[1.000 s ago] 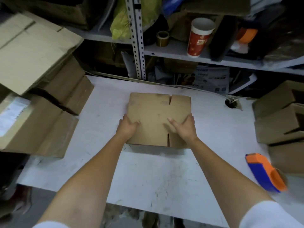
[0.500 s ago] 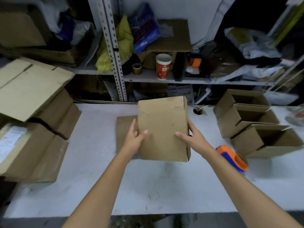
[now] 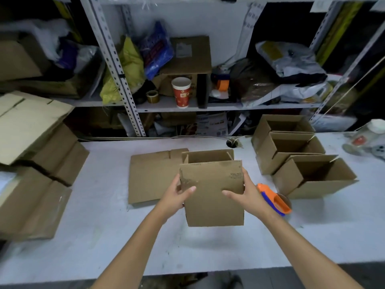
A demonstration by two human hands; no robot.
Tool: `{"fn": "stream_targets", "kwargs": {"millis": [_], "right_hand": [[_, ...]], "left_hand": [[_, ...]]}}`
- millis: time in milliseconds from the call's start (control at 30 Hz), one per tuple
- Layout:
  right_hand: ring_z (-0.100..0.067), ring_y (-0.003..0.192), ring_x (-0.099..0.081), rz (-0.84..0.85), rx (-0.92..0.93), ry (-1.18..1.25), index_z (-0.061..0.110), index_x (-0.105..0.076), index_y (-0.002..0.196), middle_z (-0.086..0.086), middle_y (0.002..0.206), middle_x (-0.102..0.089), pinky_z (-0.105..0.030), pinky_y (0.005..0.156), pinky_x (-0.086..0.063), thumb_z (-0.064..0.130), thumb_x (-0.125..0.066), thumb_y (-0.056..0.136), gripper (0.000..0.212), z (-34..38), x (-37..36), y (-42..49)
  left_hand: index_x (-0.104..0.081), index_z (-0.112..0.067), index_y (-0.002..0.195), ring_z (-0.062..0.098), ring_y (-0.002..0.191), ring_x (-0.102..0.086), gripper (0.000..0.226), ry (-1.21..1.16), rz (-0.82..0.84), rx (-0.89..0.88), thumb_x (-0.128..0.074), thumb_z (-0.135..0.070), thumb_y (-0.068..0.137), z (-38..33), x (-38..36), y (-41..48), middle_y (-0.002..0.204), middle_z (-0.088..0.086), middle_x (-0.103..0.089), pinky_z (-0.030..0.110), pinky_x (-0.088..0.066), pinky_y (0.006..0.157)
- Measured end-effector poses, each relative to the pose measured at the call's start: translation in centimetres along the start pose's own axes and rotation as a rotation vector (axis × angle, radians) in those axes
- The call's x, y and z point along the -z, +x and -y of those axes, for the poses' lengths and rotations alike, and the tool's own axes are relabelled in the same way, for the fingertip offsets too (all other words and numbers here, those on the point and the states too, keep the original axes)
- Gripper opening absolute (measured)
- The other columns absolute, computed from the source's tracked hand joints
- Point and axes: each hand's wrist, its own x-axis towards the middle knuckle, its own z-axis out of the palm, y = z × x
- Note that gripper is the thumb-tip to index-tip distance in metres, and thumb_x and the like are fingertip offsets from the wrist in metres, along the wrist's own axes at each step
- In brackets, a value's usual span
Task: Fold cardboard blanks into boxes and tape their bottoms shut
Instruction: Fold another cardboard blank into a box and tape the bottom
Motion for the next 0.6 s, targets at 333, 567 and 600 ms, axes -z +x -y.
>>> {"fn": "stream_targets", "kwargs": {"millis": [333, 567, 600], "right_hand": [[0.001, 0.099, -0.065, -0.118, 0.001, 0.022, 0.037, -0.06, 0.111, 0.023, 0.1, -0.071, -0.017, 0.077, -0.052, 0.018, -0.077, 0.082, 0.039, -1.9, 3.6, -0.4], [-0.004, 0.092, -0.067, -0.148, -0.035, 0.103, 0.027, -0.064, 0.103, 0.016, 0.092, -0.071, -0.018, 0.071, -0.053, 0.034, -0.07, 0.092, 0.014, -3.9, 4.5, -0.8], [-0.005, 0.094, -0.066, -0.147, -0.038, 0.109, 0.026, -0.062, 0.107, 0.016, 0.095, -0.07, -0.017, 0.071, -0.053, 0.032, -0.071, 0.091, 0.019, -4.4, 4.6, -0.8]], "left_hand": [[-0.059, -0.043, 0.108, 0.014, 0.115, -0.06, 0.011, -0.012, -0.177, 0.018, -0.055, -0.037, 0.1, 0.1, -6.1, 1.4, 0.116, -0.01, -0.066, 0.039, -0.05, 0.102], [-0.05, -0.038, 0.124, 0.017, 0.123, -0.055, 0.029, 0.061, -0.212, 0.06, -0.059, -0.041, 0.097, 2.3, -8.6, 1.7, 0.127, -0.01, -0.059, 0.04, -0.05, 0.103], [-0.045, -0.039, 0.126, 0.016, 0.122, -0.055, 0.035, 0.067, -0.22, 0.059, -0.062, -0.041, 0.095, 2.5, -8.7, 1.8, 0.13, -0.009, -0.057, 0.041, -0.051, 0.103]]}}
